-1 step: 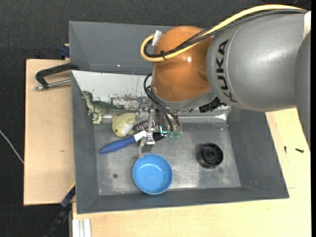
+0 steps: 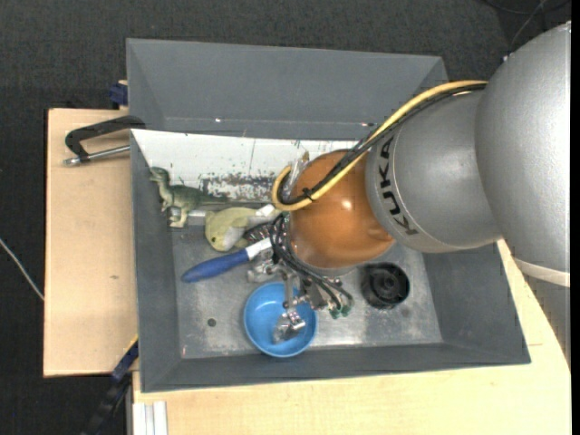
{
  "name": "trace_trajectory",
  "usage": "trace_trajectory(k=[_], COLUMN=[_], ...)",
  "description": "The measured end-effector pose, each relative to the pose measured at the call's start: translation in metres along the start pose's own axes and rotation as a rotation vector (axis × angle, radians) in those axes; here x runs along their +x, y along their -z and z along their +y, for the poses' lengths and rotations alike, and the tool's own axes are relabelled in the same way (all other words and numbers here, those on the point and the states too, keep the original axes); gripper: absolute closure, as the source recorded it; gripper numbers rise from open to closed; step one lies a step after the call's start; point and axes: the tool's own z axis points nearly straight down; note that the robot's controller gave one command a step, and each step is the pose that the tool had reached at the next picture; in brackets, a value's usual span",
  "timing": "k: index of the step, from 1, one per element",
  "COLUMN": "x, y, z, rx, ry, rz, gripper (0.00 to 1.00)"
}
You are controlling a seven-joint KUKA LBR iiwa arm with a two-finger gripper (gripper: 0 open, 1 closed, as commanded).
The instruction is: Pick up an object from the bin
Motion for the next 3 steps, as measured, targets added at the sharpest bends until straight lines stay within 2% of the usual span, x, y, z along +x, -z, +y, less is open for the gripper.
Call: trace_trajectory(k=[1, 3], x=[0.0065, 0.0038], y=[-0.0081, -0.0067], z=[-0.0113, -0.0093], rx=[-0.004, -0.002], ry=[0.062, 0.059], rz=[-0.003, 0.002], gripper=[0.00, 0.00])
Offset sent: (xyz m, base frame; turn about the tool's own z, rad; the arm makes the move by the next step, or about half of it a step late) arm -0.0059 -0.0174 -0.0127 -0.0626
